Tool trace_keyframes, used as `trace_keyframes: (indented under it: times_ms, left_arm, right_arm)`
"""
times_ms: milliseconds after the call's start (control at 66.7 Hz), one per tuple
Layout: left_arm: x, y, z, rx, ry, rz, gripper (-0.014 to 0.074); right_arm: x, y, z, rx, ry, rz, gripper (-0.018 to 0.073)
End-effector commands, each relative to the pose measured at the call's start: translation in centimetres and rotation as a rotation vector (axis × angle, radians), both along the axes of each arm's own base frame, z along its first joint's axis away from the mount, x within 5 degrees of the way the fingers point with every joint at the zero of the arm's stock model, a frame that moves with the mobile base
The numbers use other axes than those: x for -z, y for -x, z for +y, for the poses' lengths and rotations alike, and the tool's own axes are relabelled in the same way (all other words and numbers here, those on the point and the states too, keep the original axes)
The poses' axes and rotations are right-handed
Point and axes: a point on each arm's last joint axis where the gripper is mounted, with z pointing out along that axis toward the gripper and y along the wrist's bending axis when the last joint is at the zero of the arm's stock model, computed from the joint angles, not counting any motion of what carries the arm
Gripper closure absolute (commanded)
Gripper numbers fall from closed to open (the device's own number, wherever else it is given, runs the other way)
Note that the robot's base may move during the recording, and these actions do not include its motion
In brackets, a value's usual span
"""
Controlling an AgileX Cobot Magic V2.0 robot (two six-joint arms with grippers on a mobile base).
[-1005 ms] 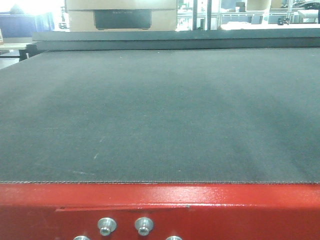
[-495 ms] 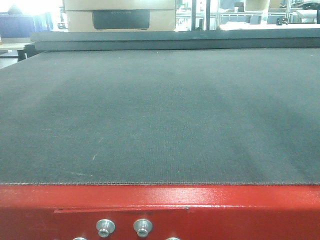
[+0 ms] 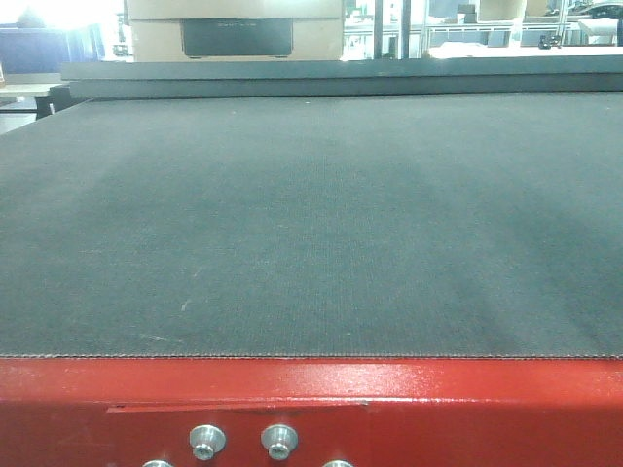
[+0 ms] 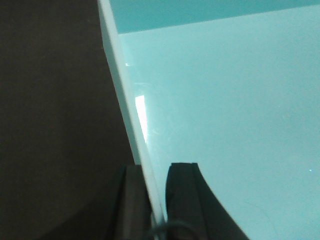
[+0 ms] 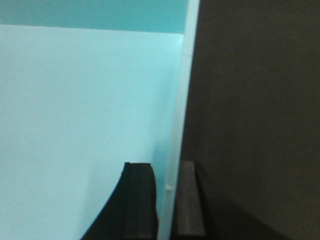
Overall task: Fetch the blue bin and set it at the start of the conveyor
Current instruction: 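Drive up to the red-framed conveyor holding the bin with both grippers, then lower the bin onto the conveyor belt and open both grippers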
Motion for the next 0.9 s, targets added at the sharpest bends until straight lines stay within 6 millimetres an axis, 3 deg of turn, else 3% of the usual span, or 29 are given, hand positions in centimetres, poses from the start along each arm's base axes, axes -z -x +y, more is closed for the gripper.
trace_keyframes:
  times_ms: [0,150,255,450,615,885]
  left_arm:
    - [-1.2,0.3,0.0,0.013,-0.002,-0.098,0.0707]
    - [-1.0,-0.2,-0.1,0.012,-0.004,-0.103,0.0707]
    - [0.9,-2.0,-0.6,0.009,-0.028,-0.043,0.0707]
    - [6.3,-6.5,-1.8,0.006,-0.099,0.094,0.0707]
    - [11.5,-10.0,-1.7,-0.018,-0.103,0.195,0.0707]
    - [16.1,-13.1,-0.9,-0.055,-0.102,0.278,0.0707]
  right_arm:
    - [-1.2,0.4,-0.4,0.006,-0.005,-0.08,0.0711]
    - [-1.0,0.1,-0.3,0.006,-0.004,-0.074,0.0711]
    - [0.3,-1.2,0.0,0.007,0.015,-0.028,0.0711]
    - [4.3,-4.8,0.7,0.008,0.047,0.096,0.0711]
    - [9.2,-8.3,1.5,0.008,0.079,0.23,0.0711]
    - [15.4,-11.6,2.3,0.006,0.112,0.371,0.0711]
